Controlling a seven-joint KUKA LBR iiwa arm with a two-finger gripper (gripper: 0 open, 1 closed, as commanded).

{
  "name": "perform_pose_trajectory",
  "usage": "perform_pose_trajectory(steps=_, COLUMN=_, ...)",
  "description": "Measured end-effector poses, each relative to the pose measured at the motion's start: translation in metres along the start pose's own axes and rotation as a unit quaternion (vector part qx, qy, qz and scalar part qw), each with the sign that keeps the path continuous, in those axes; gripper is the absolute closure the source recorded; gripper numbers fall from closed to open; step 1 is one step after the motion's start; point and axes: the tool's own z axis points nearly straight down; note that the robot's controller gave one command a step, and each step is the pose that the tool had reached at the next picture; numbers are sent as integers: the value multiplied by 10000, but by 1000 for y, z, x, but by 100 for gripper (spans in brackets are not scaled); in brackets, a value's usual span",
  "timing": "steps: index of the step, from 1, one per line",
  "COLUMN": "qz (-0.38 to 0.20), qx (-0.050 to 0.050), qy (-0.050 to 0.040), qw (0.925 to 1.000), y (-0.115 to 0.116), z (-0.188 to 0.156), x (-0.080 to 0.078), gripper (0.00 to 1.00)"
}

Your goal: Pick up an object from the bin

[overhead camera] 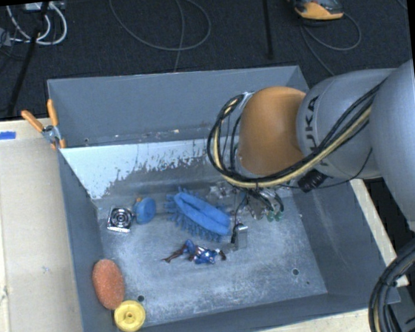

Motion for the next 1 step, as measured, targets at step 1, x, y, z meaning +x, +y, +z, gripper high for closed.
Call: perform_pose_trajectory(steps=1, qz=217, qx=-8, qy=6, qw=9998, y=24, z=19, x=-3, gripper=0)
